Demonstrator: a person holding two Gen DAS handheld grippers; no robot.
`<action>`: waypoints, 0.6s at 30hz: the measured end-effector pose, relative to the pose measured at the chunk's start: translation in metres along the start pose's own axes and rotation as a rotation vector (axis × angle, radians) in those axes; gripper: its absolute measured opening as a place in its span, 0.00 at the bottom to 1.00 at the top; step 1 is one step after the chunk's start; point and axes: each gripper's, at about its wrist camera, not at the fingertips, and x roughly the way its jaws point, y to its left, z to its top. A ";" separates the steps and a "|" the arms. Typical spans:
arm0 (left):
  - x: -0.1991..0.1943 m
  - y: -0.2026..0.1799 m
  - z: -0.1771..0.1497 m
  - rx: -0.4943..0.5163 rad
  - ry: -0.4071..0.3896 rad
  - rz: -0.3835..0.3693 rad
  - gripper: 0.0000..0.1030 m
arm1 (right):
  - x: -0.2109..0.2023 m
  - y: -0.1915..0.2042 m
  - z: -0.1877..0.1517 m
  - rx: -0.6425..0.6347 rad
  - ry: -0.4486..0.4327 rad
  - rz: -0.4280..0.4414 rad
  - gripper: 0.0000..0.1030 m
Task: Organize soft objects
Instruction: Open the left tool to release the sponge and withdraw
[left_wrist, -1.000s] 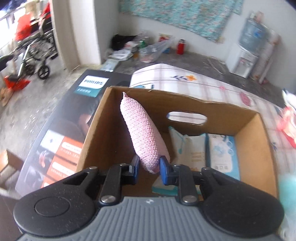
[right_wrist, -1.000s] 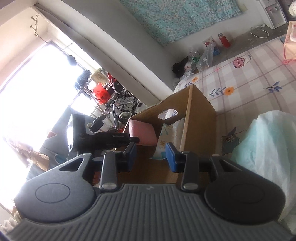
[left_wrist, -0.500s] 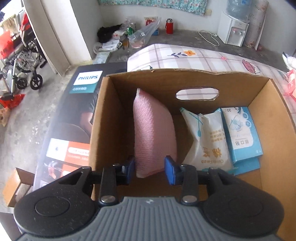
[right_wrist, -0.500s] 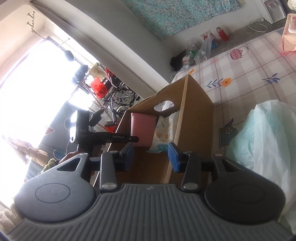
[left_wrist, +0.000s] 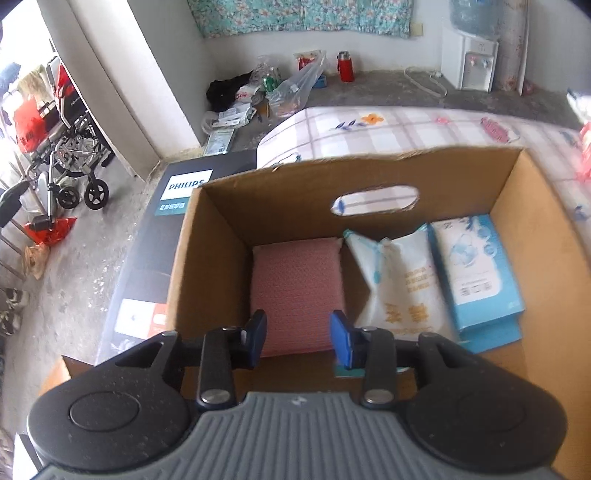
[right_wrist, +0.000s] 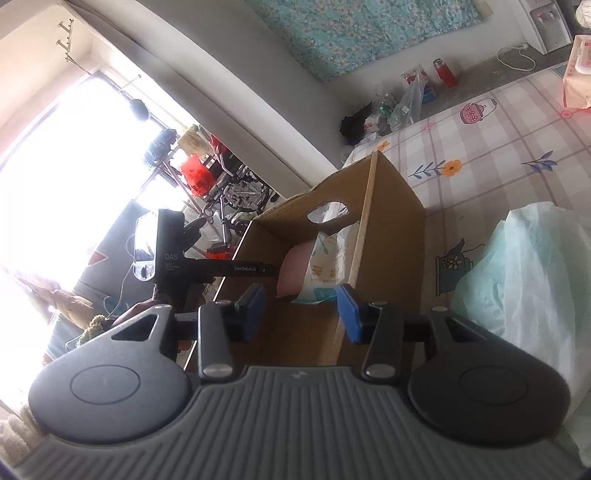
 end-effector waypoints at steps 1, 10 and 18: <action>-0.009 -0.004 -0.001 -0.004 -0.019 -0.011 0.55 | -0.001 0.000 -0.001 -0.004 -0.004 -0.010 0.48; -0.094 -0.062 -0.026 0.048 -0.173 -0.089 0.85 | -0.021 -0.016 -0.018 0.036 -0.050 -0.068 0.65; -0.151 -0.126 -0.046 0.076 -0.277 -0.197 0.89 | -0.077 -0.040 -0.031 0.054 -0.147 -0.151 0.69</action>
